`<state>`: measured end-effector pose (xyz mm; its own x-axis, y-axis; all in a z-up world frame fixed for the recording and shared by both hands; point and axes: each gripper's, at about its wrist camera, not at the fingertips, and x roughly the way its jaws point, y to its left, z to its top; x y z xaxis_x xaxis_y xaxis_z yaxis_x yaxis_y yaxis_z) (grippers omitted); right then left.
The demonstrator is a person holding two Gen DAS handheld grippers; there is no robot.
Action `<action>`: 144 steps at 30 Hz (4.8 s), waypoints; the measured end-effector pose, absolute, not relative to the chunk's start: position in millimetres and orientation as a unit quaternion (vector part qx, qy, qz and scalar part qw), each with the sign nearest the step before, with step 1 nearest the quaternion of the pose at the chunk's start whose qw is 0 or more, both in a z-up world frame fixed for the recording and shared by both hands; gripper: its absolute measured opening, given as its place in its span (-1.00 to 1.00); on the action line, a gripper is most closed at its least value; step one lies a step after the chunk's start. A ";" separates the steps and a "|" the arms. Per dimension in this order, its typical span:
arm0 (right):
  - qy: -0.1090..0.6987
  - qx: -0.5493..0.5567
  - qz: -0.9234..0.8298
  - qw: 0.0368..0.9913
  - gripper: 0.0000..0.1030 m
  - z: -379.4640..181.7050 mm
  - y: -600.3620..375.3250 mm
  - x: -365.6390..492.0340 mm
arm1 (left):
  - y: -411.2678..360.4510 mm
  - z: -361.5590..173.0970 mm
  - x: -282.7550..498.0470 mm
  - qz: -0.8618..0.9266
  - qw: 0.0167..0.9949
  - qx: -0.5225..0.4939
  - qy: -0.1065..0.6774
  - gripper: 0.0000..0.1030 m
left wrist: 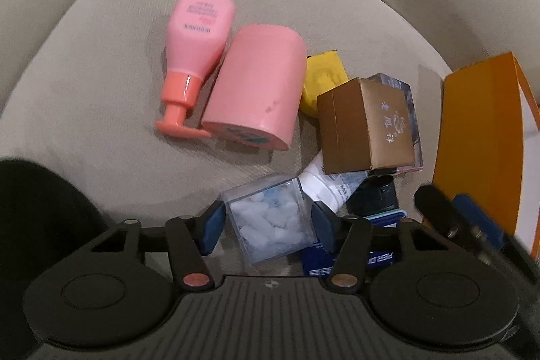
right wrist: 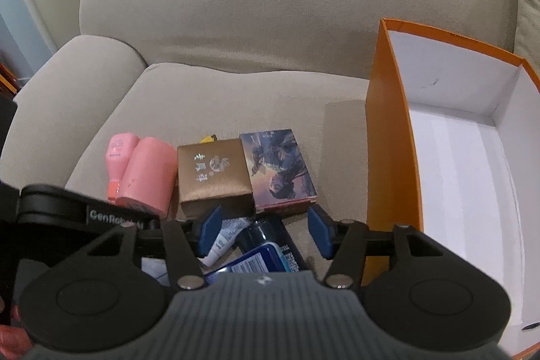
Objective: Organize rigid objects
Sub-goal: 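Move left tool to the clear cube while right tool grasps the gold-brown box, then grasp the clear cube with left tool while right tool carries gold box to orange box, then lower and release the clear cube in the orange box while right tool releases gold box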
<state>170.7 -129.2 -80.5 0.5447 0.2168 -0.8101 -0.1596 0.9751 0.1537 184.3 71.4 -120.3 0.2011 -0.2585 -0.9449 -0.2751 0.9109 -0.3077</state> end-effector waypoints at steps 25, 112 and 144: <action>0.518 -0.006 0.153 0.842 0.19 -105.1 -77.3 228.6 | 93.5 -102.2 185.8 -0.018 0.781 -0.151 0.606 0.17; 0.464 0.205 -0.016 0.861 0.18 -127.0 -340.7 274.0 | -221.2 -117.1 239.1 -0.357 0.702 0.519 0.333 0.31; 0.478 0.185 0.065 0.856 0.33 -113.6 -355.1 233.6 | -157.9 -48.4 248.1 -0.319 0.791 0.173 0.493 -0.31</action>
<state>233.6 -355.1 -113.6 0.5339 0.2887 -0.7947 0.0661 0.9228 0.3796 248.1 -157.9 -48.4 0.3107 -0.3338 -0.8900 0.6750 0.7367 -0.0406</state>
